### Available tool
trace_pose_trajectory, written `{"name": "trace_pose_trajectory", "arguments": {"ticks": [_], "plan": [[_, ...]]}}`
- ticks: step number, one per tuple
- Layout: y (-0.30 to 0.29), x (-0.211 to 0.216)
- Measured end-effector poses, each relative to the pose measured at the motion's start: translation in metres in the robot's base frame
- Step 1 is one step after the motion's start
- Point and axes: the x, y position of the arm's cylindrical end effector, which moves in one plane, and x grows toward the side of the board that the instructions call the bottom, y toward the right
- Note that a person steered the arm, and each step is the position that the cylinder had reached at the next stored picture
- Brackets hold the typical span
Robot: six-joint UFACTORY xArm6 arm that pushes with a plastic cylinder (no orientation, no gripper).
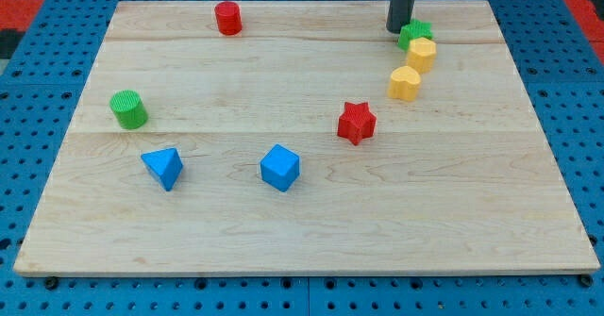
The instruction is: Separate the green star from the yellow hexagon
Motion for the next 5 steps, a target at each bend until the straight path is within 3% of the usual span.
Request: {"name": "trace_pose_trajectory", "arguments": {"ticks": [3,5], "plan": [[-0.007,0.011],[-0.009,0.051]]}}
